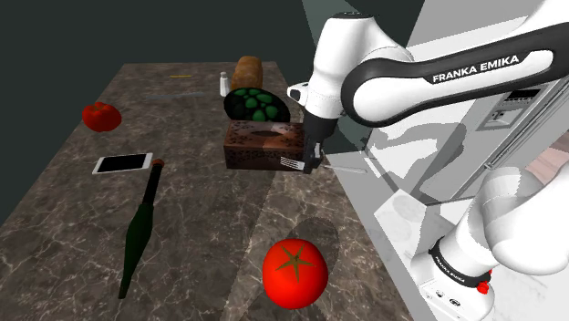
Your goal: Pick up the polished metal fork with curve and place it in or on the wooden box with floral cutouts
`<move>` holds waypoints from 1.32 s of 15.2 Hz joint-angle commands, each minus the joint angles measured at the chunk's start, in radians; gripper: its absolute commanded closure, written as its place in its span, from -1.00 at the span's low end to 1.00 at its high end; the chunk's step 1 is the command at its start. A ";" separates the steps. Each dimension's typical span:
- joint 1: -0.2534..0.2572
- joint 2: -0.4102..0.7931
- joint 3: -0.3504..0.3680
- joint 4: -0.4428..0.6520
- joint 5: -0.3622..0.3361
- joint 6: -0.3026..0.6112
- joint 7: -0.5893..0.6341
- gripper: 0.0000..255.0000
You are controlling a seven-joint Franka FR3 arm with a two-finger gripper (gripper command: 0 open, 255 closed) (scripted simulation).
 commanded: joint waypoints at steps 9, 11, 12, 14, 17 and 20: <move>-0.008 0.002 -0.012 0.125 -0.010 -0.124 -0.004 1.00; -0.021 0.073 -0.025 0.193 -0.022 -0.123 -0.023 1.00; -0.027 0.109 -0.031 0.229 -0.027 -0.123 -0.032 1.00; -0.038 0.180 -0.042 0.304 -0.036 -0.128 -0.049 1.00; -0.052 0.288 -0.058 0.425 -0.046 -0.144 -0.073 1.00; -0.065 0.398 -0.071 0.560 -0.054 -0.170 -0.096 1.00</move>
